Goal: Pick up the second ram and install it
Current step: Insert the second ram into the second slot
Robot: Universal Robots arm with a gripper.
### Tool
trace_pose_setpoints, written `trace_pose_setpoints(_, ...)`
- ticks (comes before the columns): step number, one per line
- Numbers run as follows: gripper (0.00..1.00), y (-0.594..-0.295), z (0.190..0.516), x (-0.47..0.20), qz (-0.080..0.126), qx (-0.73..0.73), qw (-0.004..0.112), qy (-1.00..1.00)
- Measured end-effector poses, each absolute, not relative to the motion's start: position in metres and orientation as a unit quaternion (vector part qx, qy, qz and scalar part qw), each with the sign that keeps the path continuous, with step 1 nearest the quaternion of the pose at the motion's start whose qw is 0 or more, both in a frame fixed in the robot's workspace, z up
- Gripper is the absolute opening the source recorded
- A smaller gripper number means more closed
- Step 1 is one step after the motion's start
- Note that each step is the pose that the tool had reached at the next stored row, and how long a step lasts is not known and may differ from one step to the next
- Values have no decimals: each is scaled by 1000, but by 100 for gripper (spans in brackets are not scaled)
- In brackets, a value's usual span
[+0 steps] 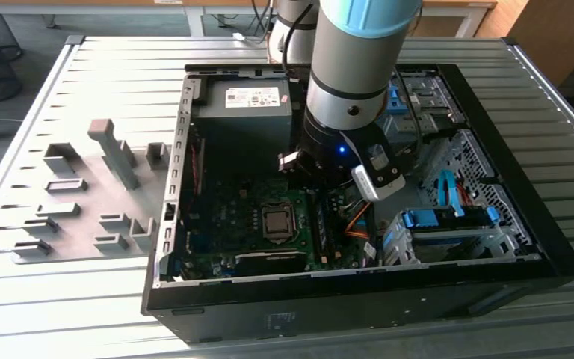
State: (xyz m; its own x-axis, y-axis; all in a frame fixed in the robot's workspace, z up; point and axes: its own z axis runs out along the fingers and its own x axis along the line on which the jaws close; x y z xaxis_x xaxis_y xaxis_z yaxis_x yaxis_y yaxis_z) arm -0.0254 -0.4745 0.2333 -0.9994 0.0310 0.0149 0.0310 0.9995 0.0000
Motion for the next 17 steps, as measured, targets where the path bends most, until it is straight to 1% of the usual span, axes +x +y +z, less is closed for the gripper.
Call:
trace_pose_setpoints(8,14,-477,232,-25,0,-15,7,-1000)
trace_pose_setpoints(17,14,-477,224,-25,0,-3,7,-1000)
